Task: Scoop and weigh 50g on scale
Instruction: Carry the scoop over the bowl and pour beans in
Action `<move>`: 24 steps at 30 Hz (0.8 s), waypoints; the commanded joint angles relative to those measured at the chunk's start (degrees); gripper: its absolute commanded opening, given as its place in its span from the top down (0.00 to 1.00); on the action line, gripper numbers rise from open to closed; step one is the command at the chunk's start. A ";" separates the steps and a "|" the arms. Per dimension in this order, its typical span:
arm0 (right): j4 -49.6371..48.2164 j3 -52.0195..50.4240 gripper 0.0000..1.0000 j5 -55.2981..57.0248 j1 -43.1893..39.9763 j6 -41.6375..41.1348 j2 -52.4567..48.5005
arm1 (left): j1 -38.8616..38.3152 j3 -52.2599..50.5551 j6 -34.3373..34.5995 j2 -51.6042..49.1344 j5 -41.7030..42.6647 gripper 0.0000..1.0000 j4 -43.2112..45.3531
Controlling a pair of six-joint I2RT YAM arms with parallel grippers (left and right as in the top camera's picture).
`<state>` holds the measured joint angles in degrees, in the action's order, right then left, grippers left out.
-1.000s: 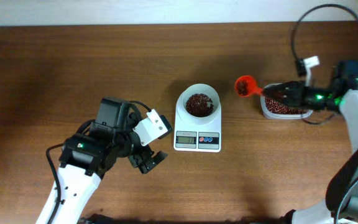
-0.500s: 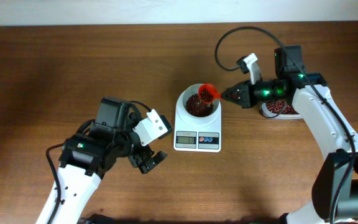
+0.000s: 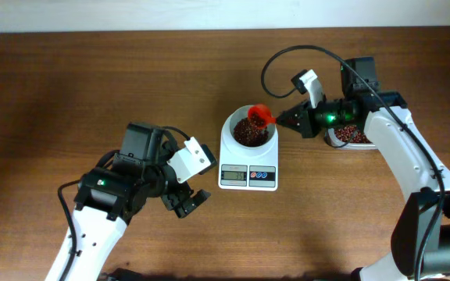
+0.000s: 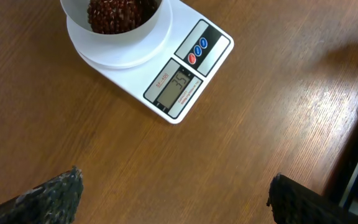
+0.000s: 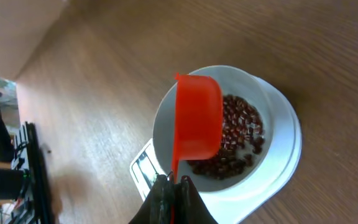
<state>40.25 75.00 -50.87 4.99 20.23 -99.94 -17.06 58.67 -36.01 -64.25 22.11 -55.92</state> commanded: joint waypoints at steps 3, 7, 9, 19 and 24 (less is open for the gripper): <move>-2.23 0.17 0.96 -1.25 1.57 0.26 -0.72 | 0.35 0.76 -0.70 0.24 0.61 0.01 0.11; -3.23 0.17 0.96 -0.46 2.43 -0.81 -0.72 | 0.35 0.76 -0.70 0.24 0.63 0.01 0.11; -2.54 0.17 0.96 2.71 3.04 -2.95 -0.72 | 0.35 0.76 -0.70 0.24 0.61 0.01 0.11; -1.66 0.17 0.96 5.40 4.07 0.66 -0.72 | 0.35 0.76 -0.70 0.24 0.63 0.01 0.09; -3.39 0.17 0.96 6.82 4.04 1.84 -0.72 | 0.35 0.79 -0.70 0.24 0.61 0.01 0.09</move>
<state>38.02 75.00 -45.15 8.69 20.75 -99.98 -17.06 58.67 -36.03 -64.25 22.09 -55.94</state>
